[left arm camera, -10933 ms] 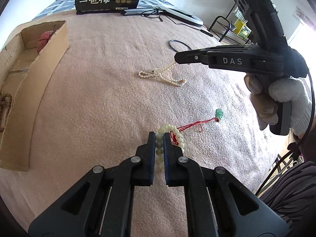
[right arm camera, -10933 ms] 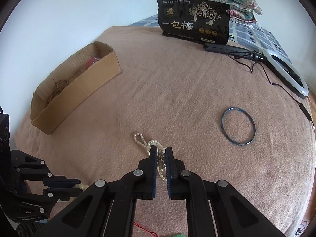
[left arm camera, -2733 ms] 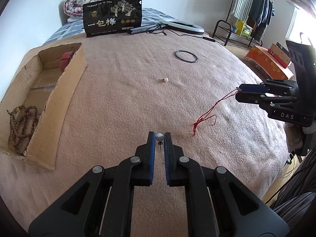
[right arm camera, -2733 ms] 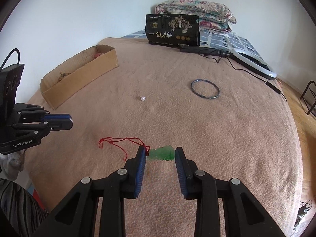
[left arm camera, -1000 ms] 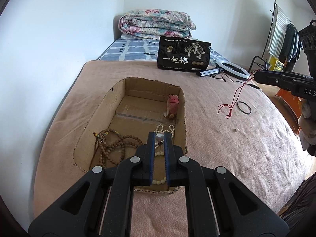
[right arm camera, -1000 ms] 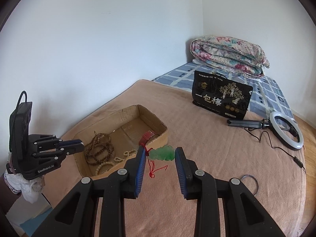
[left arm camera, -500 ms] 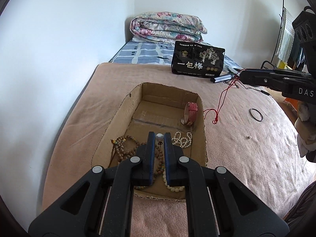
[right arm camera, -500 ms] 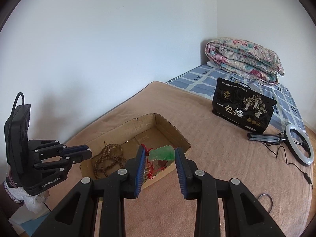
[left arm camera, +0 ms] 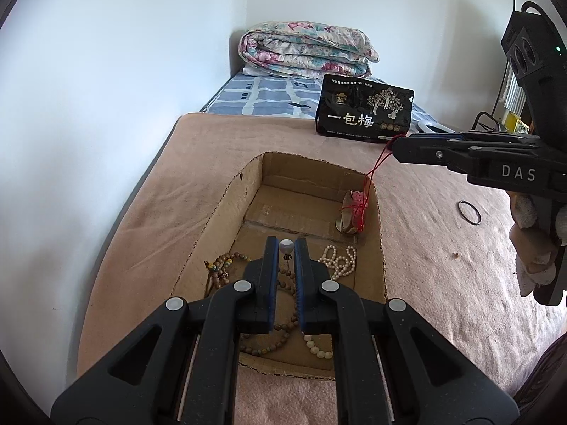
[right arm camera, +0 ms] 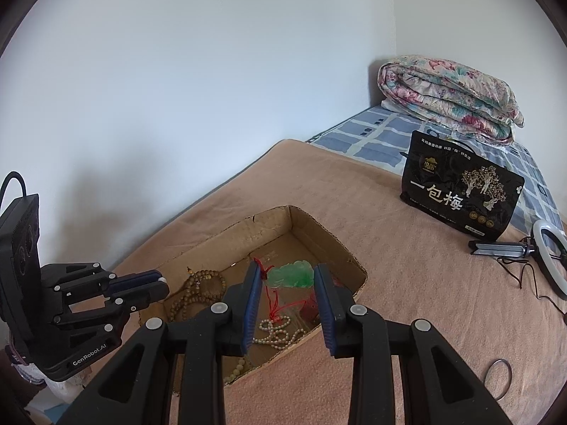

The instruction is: Organize jewelry

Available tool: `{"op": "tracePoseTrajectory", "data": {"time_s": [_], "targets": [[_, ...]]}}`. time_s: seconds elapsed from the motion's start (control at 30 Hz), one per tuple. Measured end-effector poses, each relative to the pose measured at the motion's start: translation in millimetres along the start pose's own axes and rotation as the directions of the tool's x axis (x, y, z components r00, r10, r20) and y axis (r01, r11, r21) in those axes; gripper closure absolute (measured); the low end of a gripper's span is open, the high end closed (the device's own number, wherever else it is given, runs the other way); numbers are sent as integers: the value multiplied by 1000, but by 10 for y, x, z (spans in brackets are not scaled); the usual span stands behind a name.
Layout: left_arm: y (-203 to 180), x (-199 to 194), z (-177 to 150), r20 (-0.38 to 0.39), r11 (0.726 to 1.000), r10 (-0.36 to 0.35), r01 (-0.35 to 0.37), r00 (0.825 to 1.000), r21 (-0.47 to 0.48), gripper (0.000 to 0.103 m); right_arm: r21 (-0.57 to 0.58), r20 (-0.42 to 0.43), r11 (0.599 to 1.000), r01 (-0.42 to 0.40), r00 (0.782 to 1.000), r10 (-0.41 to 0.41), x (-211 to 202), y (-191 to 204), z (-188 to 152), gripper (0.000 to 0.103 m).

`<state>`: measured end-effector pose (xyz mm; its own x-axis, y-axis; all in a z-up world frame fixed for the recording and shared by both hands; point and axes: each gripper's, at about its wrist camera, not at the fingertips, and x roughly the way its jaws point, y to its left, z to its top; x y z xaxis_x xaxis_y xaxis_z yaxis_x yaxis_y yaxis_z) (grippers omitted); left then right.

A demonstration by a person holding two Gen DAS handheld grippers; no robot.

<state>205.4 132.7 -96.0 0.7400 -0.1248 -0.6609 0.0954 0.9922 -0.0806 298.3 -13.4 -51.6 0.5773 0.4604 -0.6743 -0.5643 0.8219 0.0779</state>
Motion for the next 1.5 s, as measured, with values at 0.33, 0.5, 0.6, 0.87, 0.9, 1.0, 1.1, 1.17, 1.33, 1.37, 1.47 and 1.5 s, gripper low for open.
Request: {"op": "tracePoseTrajectory", "data": {"time_s": [0.33, 0.5, 0.6, 0.87, 0.9, 1.0, 1.1, 1.17, 1.33, 1.37, 1.47, 1.5], "targets": [[40, 8, 1, 1, 1000, 3, -3, 1000, -3, 96, 2, -11, 1000, -14, 1000, 14, 173, 32, 43, 73], [57, -7, 2, 18, 1000, -8, 8, 1000, -4, 96, 3, -15, 1000, -6, 1000, 7, 209, 43, 39, 66], [64, -18, 7, 24, 1000, -4, 4, 1000, -3, 81, 22, 1, 1000, 4, 1000, -4, 193, 30, 37, 36], [62, -50, -14, 48, 1000, 26, -26, 998, -7, 41, 30, 41, 999, 43, 998, -44, 125, 35, 48, 6], [65, -52, -16, 48, 1000, 26, -25, 999, -8, 41, 32, 42, 998, 45, 998, -46, 123, 36, 48, 3], [63, -53, -18, 48, 1000, 28, -27, 998, -15, 41, 41, 49, 998, 39, 998, -41, 104, 31, 43, 2], [60, -56, -12, 48, 999, 31, -30, 998, -14, 41, 44, 46, 998, 44, 998, -46, 92, 32, 37, 1], [66, -55, -9, 47, 1000, 28, -27, 998, -14, 41, 44, 45, 998, 50, 998, -52, 80, 35, 33, 0], [57, -79, -13, 51, 999, 29, -28, 998, -17, 41, 42, 48, 997, 64, 997, -66, 18, 40, 20, 0], [55, -92, -19, 52, 999, 28, -27, 998, -20, 41, 41, 49, 997, 69, 996, -71, 10, 37, 25, 0], [39, -122, -18, 56, 999, 27, -26, 998, -26, 41, 39, 50, 996, 80, 995, -82, -43, 36, 17, 0], [32, -132, -17, 57, 999, 27, -26, 998, -27, 41, 41, 50, 996, 83, 995, -85, -63, 31, 13, 0]]}}
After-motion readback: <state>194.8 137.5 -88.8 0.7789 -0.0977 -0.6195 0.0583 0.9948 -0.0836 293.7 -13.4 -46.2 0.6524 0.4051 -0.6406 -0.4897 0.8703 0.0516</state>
